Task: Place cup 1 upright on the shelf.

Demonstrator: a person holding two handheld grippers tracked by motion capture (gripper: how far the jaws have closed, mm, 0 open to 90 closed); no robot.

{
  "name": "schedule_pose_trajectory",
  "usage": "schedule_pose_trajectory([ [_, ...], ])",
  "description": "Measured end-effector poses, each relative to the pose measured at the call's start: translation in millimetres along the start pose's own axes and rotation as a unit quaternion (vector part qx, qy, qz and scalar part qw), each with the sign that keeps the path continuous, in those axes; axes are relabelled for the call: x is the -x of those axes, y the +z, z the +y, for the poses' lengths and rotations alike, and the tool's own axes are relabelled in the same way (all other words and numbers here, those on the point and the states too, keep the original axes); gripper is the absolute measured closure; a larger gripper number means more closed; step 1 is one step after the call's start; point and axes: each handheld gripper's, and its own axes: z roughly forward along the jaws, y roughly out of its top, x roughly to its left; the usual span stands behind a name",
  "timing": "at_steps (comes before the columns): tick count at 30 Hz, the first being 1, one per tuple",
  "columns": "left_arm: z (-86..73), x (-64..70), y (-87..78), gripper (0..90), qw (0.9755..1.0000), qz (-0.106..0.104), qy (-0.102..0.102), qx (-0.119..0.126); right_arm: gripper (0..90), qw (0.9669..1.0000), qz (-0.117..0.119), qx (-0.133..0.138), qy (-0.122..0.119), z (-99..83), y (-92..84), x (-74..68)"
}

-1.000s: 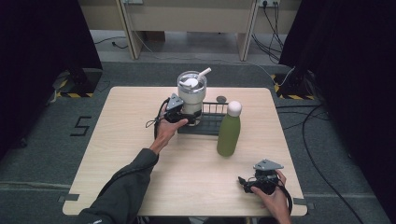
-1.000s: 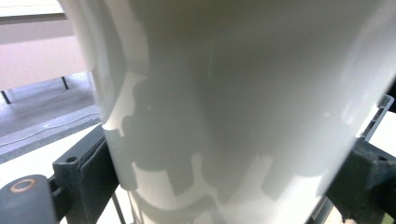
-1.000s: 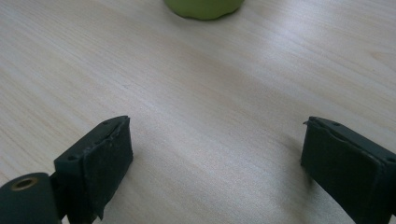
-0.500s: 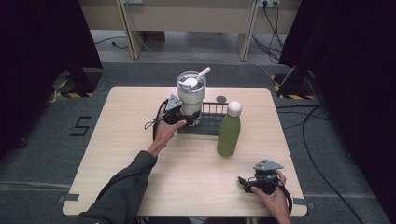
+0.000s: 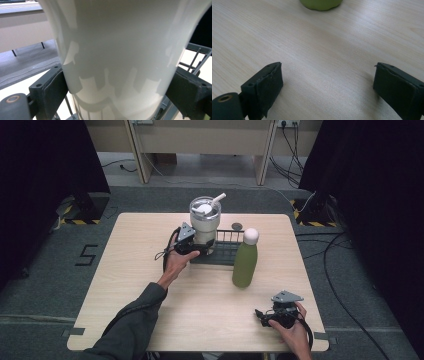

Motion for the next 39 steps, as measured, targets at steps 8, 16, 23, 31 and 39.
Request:
schedule_pose_trajectory([
  [8, -1.2, 0.3, -3.8, 9.8, 0.9999, 0.002, -0.016, -0.002, 9.3, 1.0, 0.0, 0.0, 0.0, 0.0, 0.0, -0.1],
  [16, -0.2, 1.2, -10.9, 11.2, 0.9998, 0.004, -0.012, -0.012, 9.2, 1.0, 0.0, 0.0, 0.0, 0.1, 0.1, -0.1],
  [23, 4.1, 5.7, -24.7, 11.0, 0.9996, -0.003, -0.016, -0.022, 9.3, 1.0, 0.0, -0.001, 0.003, 0.0, 0.1, -0.8],
  [31, 0.5, 8.5, -37.9, 14.6, 0.9988, -0.024, -0.039, -0.019, 9.1, 1.0, 0.0, -0.001, 0.003, 0.2, 0.2, -0.8],
  [39, 2.9, 13.8, -56.7, 14.6, 0.9983, -0.044, -0.036, -0.015, 8.7, 1.0, -0.001, -0.001, -0.001, 0.6, 0.8, -0.3],
])
